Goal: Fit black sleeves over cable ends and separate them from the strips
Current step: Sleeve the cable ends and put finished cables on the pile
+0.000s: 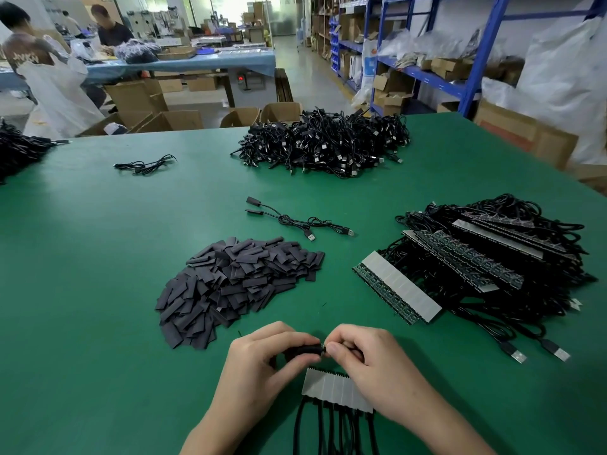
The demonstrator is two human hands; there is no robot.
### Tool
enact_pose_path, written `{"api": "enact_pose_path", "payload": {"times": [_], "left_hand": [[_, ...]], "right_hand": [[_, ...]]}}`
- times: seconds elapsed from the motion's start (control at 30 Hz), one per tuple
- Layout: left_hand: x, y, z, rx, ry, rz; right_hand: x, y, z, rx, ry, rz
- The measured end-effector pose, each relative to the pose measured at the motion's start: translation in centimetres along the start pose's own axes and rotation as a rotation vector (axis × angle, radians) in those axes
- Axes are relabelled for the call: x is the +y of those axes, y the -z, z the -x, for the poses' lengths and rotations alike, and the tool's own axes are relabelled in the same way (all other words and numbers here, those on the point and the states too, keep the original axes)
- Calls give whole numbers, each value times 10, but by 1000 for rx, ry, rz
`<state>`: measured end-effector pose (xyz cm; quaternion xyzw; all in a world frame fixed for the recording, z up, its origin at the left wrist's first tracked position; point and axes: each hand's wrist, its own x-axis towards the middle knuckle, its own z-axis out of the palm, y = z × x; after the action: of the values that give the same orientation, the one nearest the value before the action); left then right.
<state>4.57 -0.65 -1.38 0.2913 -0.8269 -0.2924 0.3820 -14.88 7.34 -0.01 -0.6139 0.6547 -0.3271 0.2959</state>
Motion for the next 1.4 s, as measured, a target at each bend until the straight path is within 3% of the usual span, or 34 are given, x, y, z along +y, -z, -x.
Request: {"api": "enact_pose_path", "payload": {"times": [0.43, 0.73, 1.4], "left_hand": [[0, 0, -1, -33, 81, -6], [4, 3, -4, 32, 131, 19], [2, 4, -3, 20, 137, 81]], "right_hand": [[0, -5, 0, 88, 59, 161], [-1, -6, 3, 239, 173, 196], [-5, -6, 2, 315, 255, 171]]}}
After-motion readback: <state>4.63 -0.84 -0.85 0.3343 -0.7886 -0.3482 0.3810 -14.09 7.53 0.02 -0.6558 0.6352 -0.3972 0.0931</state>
